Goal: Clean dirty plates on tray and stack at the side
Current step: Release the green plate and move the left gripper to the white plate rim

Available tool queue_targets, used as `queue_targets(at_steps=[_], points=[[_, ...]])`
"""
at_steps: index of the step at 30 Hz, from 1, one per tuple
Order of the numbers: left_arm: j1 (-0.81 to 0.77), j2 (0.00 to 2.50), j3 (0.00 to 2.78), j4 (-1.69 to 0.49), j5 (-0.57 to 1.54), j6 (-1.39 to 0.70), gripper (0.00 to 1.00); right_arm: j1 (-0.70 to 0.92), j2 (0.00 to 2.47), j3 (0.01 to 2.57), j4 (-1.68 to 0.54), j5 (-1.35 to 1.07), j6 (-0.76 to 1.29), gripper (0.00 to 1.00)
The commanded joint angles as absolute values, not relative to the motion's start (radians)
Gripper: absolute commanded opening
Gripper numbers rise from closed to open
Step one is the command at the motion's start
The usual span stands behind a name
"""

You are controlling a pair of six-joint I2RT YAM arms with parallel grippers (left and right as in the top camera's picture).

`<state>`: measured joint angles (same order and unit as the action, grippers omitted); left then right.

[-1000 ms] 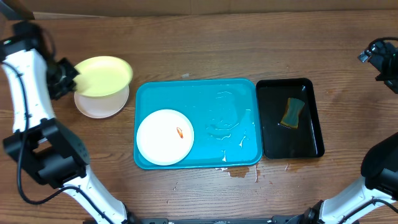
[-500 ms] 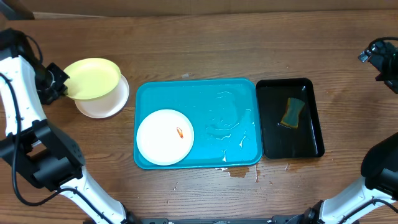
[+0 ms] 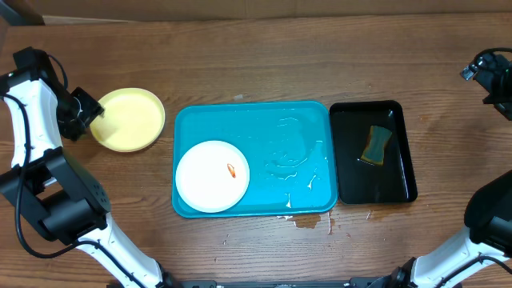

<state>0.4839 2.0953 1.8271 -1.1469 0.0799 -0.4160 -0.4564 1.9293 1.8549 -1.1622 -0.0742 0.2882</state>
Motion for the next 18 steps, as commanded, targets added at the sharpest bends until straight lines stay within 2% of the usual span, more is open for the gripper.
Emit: queue_targets(at_steps=[1, 6, 12, 18], points=[[0.482, 2.1, 1.821, -1.155, 0.194, -0.348, 0.87, -0.459, 1.923, 1.867, -1.156, -0.076, 0.295, 1.0], [0.482, 2.1, 1.821, -1.248, 0.366, -0.263, 0.84, -0.459, 1.923, 1.867, -1.156, -0.076, 0.295, 1.0], [0.448, 2.099, 1.821, -1.433, 0.482, -0.115, 0.7, -0.459, 1.923, 1.867, -1.156, -0.076, 0.295, 1.0], [0.344, 2.087, 1.82, -1.528, 0.548, 0.003, 0.63, -0.459, 1.923, 1.867, -1.156, -0.076, 0.295, 1.0]])
